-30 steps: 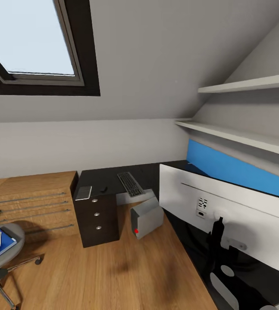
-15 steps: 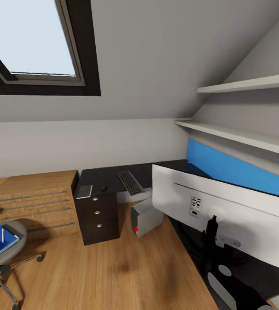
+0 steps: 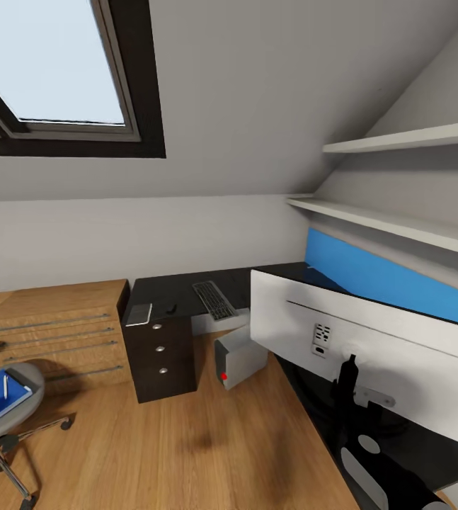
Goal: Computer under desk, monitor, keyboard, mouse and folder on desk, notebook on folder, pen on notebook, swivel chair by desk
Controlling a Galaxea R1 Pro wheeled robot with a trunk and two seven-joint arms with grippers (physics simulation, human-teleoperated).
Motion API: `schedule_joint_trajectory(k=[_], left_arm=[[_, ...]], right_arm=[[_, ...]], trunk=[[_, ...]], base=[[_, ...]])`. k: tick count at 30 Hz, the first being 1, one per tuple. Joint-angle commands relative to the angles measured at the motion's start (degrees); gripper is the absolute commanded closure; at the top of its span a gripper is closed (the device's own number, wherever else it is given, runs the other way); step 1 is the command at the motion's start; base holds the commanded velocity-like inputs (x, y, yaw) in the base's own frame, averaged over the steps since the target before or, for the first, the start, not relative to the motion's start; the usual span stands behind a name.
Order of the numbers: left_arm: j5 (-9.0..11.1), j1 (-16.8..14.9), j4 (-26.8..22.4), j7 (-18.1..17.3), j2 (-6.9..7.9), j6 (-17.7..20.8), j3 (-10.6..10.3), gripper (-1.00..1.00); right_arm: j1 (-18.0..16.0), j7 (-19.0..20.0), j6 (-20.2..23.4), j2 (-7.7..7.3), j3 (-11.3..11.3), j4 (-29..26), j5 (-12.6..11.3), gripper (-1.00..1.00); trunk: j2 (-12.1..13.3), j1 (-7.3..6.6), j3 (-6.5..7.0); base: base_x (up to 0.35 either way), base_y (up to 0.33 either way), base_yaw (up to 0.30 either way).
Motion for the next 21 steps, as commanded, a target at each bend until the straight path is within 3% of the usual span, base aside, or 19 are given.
schedule_joint_trajectory(k=[1, 8, 9, 21], left_arm=[[0.31, -0.03, -0.03, 0.35, 0.01, -0.17, -0.48, -1.0], [0.34, -0.03, -0.01, 0.35, 0.01, -0.17, -0.48, -1.0], [0.32, -0.02, -0.01, 0.35, 0.01, -0.17, -0.48, -1.0], [0.36, -0.02, 0.02, 0.35, 0.01, -0.17, -0.49, -1.0]], right_arm=[[0.01, -0.35, -0.42, -0.06, 0.48, 0.92, -2.21, 1.0], [0.01, -0.35, -0.46, -0.06, 0.47, 0.92, -2.21, 1.0], [0.01, -0.36, -0.44, -0.06, 0.47, 0.92, -2.21, -1.0], [0.01, -0.34, -0.4, -0.06, 0.48, 0.92, -2.17, -1.0]], trunk=[[-0.02, 0.03, -0.05], [-0.02, 0.03, -0.05], [-0.02, 0.03, -0.05], [-0.02, 0.03, -0.05]], base=[[0.0, -0.246, 0.0], [0.0, -0.169, 0.0], [0.0, -0.004, 0.0], [0.0, 0.0, 0.0]])
